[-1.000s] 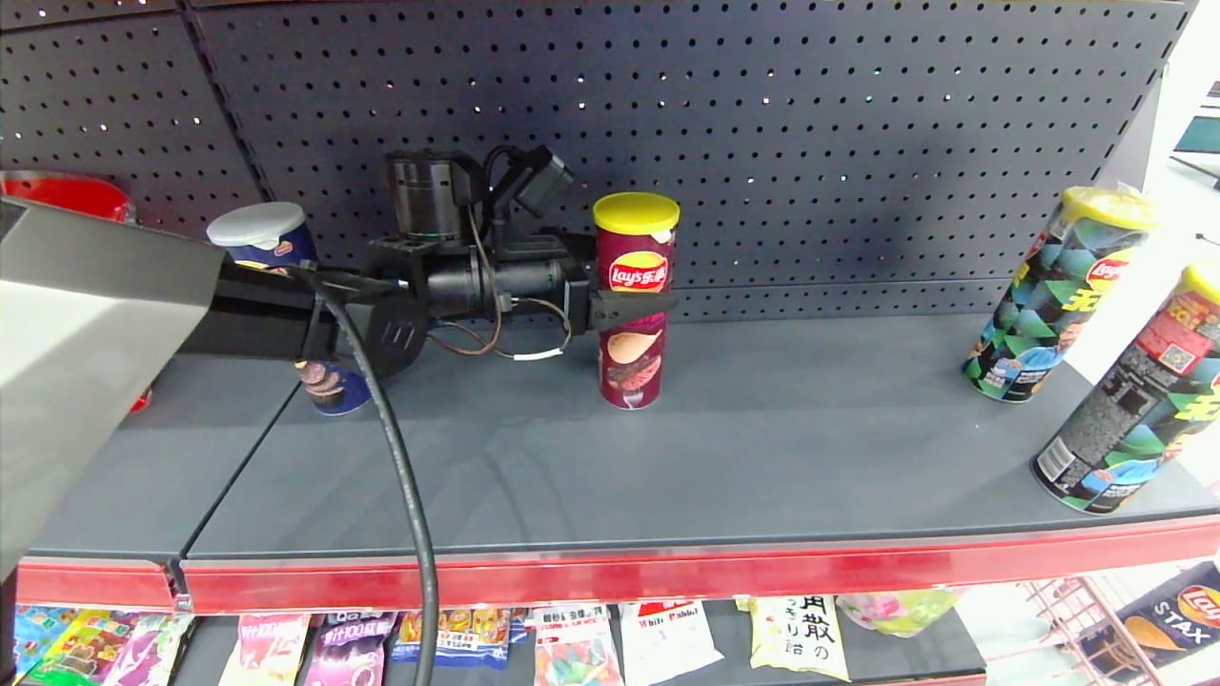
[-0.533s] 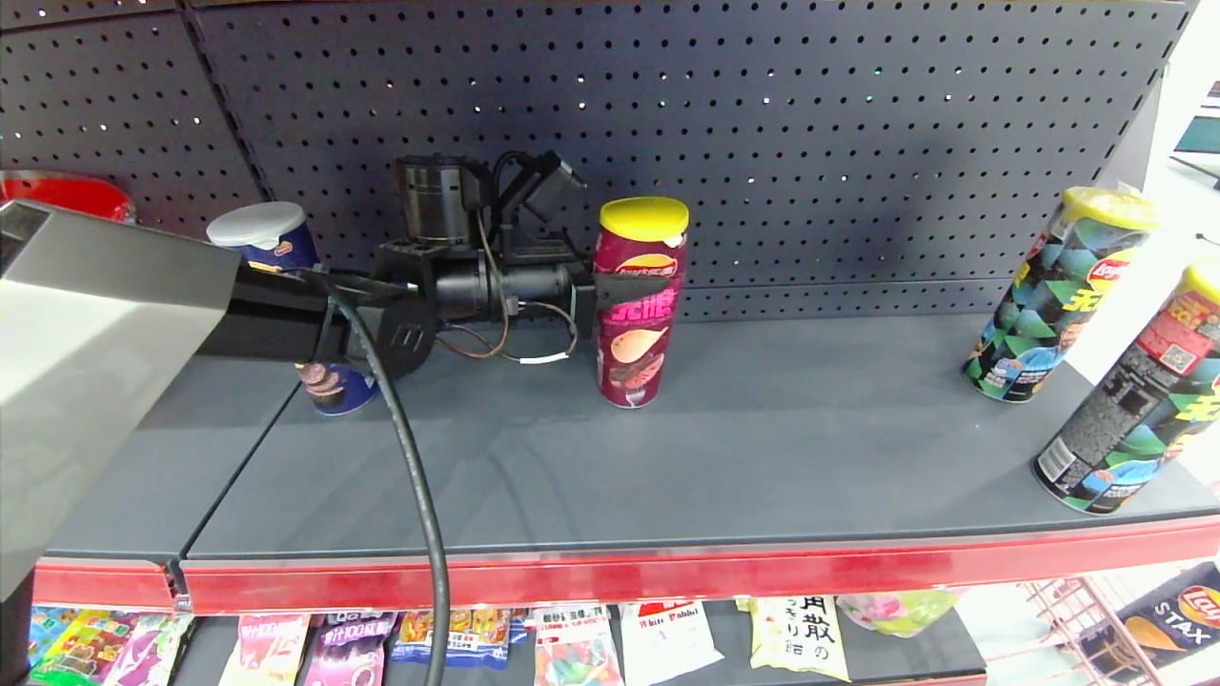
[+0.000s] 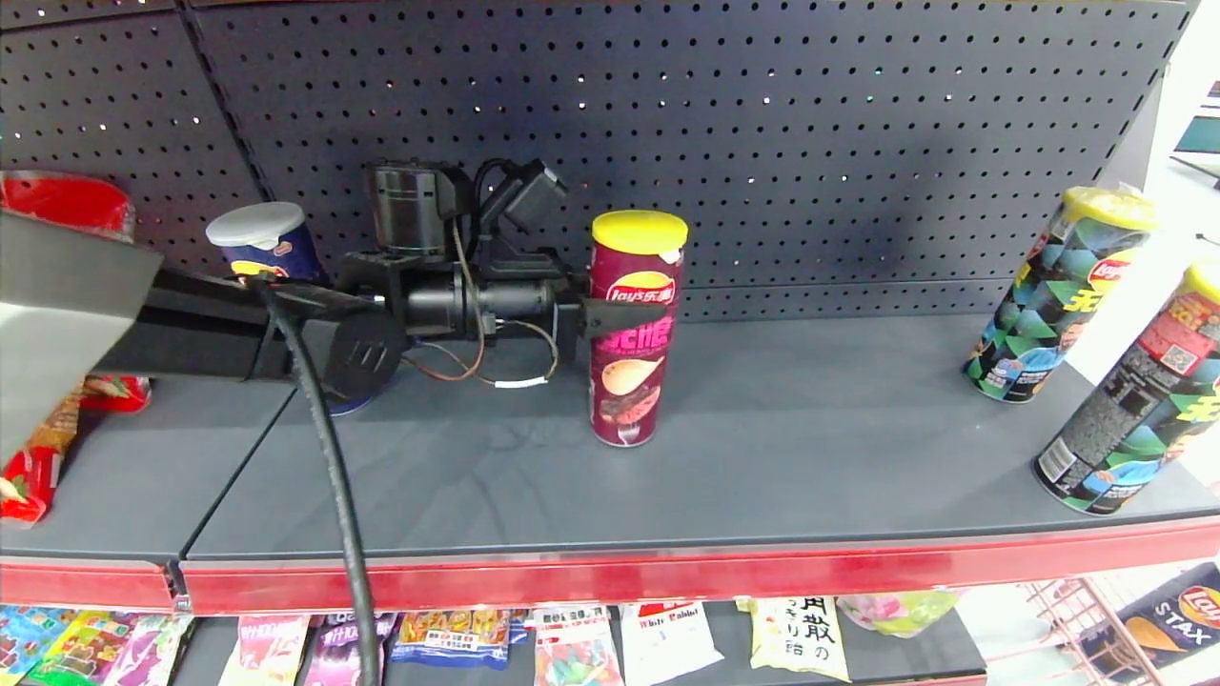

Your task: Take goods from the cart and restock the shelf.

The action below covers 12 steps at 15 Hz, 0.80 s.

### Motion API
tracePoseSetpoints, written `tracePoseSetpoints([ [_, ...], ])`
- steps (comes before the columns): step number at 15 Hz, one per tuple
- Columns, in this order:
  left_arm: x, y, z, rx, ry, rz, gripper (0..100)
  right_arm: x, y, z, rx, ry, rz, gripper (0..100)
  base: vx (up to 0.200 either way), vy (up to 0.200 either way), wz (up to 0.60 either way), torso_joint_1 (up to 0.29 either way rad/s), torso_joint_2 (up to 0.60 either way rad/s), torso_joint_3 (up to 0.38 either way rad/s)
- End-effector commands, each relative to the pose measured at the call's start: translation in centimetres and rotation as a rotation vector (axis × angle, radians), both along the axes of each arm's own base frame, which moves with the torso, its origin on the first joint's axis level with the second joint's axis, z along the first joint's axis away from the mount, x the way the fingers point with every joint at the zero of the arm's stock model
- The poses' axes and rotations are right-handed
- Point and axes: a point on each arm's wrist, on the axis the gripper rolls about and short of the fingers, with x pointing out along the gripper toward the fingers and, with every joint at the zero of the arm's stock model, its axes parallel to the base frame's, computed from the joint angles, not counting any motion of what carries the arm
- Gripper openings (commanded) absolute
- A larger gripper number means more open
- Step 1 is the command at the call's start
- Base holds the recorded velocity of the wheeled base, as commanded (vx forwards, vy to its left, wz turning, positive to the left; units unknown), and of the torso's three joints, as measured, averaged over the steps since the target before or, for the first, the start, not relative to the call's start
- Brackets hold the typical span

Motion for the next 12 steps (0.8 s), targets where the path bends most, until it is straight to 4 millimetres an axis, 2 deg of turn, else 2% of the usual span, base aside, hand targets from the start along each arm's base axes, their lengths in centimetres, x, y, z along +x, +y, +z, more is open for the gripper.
tracePoseSetpoints([
  [1,-4.5,0.8,1.6,-0.003,0.011,-0.032,0,0.0,0.0,0.0,0.0,0.001,0.003,0,0.0,0.0,0.0,0.0,0.0,0.0],
  [2,-5.4,0.9,1.4,-0.001,0.014,-0.037,0,0.0,0.0,0.0,0.0,0.001,0.004,0,0.0,0.0,0.0,0.0,0.0,0.0],
  [7,-7.2,1.1,-1.2,-0.016,0.021,-0.048,0,0.0,0.0,0.1,0.0,-0.003,0.004,0,0.0,0.0,0.0,0.0,0.0,0.0],
  [12,-7.3,1.0,-2.0,-0.02,0.03,-0.046,0,0.0,0.0,0.2,0.0,-0.006,0.003,0,0.0,0.0,0.0,0.0,0.0,0.0],
])
